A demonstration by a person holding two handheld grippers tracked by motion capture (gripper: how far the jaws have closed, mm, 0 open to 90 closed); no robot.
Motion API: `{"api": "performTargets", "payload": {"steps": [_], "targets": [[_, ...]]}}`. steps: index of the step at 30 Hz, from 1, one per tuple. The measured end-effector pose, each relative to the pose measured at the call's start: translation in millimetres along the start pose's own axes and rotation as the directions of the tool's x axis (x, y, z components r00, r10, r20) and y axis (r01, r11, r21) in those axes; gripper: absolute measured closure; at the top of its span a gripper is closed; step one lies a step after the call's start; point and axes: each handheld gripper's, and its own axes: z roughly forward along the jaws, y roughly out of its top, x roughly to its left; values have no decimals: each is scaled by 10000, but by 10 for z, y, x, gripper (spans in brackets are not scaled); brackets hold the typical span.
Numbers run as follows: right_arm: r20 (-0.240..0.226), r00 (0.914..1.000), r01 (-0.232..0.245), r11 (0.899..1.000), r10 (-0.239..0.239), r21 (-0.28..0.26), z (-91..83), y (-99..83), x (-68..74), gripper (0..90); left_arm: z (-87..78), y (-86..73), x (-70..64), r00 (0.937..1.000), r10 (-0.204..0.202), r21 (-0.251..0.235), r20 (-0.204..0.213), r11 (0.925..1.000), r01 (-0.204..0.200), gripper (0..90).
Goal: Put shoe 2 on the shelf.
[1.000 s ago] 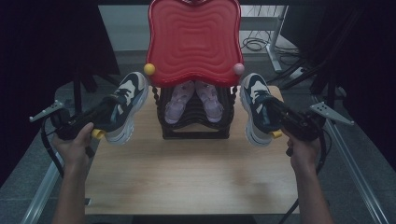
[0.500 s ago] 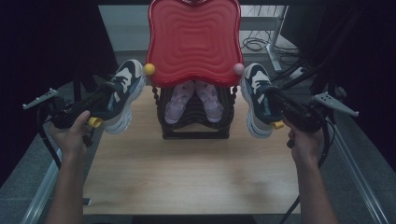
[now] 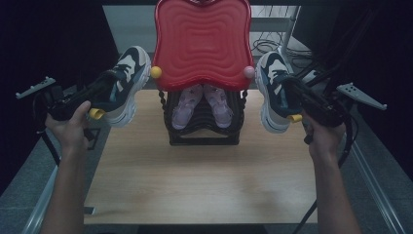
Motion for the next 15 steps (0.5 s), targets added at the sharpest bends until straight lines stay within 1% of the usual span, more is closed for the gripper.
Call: {"api": "performTargets", "payload": {"steps": [2,5,6,8,13,15], "targets": [[5,10000,73,10000,-73,-61,7,36,-4,685,13,40,-13,10000,43,-9,10,10000,-43,710],[-8,10000,48,9999,-48,-130,24,99,-2,685,27,103,-23,10000,7,-129,85,9999,-6,710],[-29,10000,24,9999,-25,-155,33,119,-1,685,35,124,-28,9999,-61,-209,114,9998,63,710],[-7,10000,-9,9999,9,-171,51,160,4,685,50,167,-35,9999,-42,-252,129,9997,45,710],[-9,10000,71,9999,-72,-127,120,266,29,685,102,270,-68,9999,111,-286,83,9995,-108,710],[-47,10000,59,10000,-59,-70,152,311,48,685,131,307,-84,9999,80,-361,123,9993,-75,710]]}}
